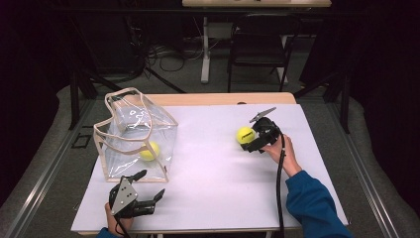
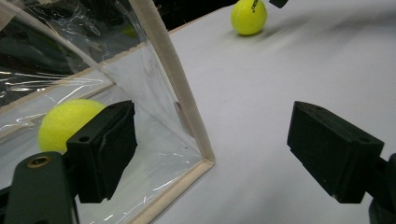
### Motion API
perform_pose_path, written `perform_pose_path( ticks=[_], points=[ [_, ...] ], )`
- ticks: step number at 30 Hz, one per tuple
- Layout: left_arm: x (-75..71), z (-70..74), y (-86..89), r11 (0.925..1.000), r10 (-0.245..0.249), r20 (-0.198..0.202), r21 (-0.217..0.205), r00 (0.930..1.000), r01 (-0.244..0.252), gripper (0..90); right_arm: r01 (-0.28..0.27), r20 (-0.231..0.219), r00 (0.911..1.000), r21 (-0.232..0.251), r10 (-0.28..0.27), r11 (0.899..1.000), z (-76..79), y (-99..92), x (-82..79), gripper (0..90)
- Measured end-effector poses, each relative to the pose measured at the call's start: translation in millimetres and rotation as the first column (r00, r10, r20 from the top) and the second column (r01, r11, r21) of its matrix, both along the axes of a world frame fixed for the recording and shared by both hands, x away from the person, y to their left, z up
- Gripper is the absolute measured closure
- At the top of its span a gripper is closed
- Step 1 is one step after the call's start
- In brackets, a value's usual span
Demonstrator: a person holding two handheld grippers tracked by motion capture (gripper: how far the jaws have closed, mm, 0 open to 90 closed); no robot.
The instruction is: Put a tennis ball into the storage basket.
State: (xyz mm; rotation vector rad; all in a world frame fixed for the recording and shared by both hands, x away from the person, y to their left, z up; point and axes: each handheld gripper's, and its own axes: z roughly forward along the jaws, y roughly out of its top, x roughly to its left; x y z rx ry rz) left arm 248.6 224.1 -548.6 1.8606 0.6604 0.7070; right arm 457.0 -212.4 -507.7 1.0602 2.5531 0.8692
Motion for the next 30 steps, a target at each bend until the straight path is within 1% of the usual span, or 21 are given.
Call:
perform_pose_path(
  ticks=[2,4,6,8,9,11,13,15,20,21,23,24,25,26,29,30],
  points=[
    [0.1,-0.2,-0.2,1.0000,0.000,-0.002,0.000,1.0000,0.000,15.8,0.005,-0.008,1.0000,0.003,-0.005,1.000,-2.1,0.6,1.7,0.0],
    [-0.1,-0.1,-0.4,1.0000,-0.001,-0.001,-0.001,1.0000,0.001,15.8,0.000,-0.014,0.9999,-0.007,0.000,1.000,-4.4,1.1,3.9,0.0],
    [-0.1,-0.1,-0.3,1.0000,0.000,0.000,-0.001,1.0000,0.000,15.8,-0.002,-0.016,0.9999,-0.007,0.002,1.000,-6.9,2.3,5.5,0.0],
    [-0.1,-0.2,-0.5,1.0000,0.000,-0.001,-0.001,1.0000,0.000,15.8,0.008,-0.025,0.9996,-0.021,-0.009,1.000,-8.3,4.5,6.7,0.0],
    [-0.1,-0.2,-0.6,1.0000,-0.001,-0.001,-0.001,1.0000,0.001,15.8,0.007,-0.021,0.9997,-0.021,-0.008,1.000,-9.7,5.1,8.0,0.0],
    [0.2,-0.2,-0.5,1.0000,-0.004,-0.001,0.000,1.0000,0.004,15.8,0.010,-0.030,0.9995,-0.015,-0.011,1.000,-10.9,6.9,11.3,0.0],
    [-0.3,0.0,-0.2,1.0000,0.001,-0.001,0.000,1.0000,-0.001,15.8,0.019,-0.024,0.9995,-0.002,-0.019,1.000,-10.1,8.1,15.8,0.0],
    [-0.3,0.0,0.4,1.0000,0.001,0.001,-0.001,1.0000,-0.001,15.8,0.028,-0.029,0.9992,0.005,-0.027,1.000,-10.4,9.7,18.8,0.0],
    [0.0,0.2,0.8,1.0000,-0.002,0.003,0.001,1.0000,0.002,15.8,0.039,-0.041,0.9984,-0.017,-0.039,0.999,-15.4,14.7,25.2,0.0],
    [-0.1,0.3,0.8,1.0000,-0.001,0.002,0.001,1.0000,0.001,15.8,0.042,-0.042,0.9982,-0.029,-0.044,0.999,-16.7,15.6,26.4,0.8],
    [-0.1,0.4,0.8,1.0000,-0.003,0.001,0.002,1.0000,0.003,15.8,0.047,-0.044,0.9978,-0.027,-0.049,0.998,-18.6,16.9,27.5,1.6],
    [-0.2,0.4,0.7,1.0000,-0.003,0.001,0.002,1.0000,0.003,15.8,0.057,-0.054,0.9968,-0.033,-0.059,0.998,-18.8,17.3,27.4,3.1],
    [-0.2,0.4,0.7,1.0000,-0.003,0.000,0.002,1.0000,0.003,15.8,0.052,-0.058,0.9969,-0.030,-0.054,0.998,-20.0,16.8,29.3,4.6],
    [0.0,0.2,0.6,1.0000,-0.003,0.002,0.001,1.0000,0.003,15.8,0.058,-0.064,0.9962,-0.018,-0.059,0.998,-20.3,16.4,30.3,5.1],
    [0.3,-0.1,0.5,1.0000,-0.002,0.000,-0.001,1.0000,0.002,15.8,0.066,-0.068,0.9954,-0.024,-0.068,0.998,-18.3,15.1,32.4,12.3],
    [0.3,0.0,0.4,1.0000,-0.002,-0.002,0.000,1.0000,0.002,15.8,0.072,-0.064,0.9953,-0.014,-0.073,0.997,-19.0,15.0,33.2,13.7]
  ],
)
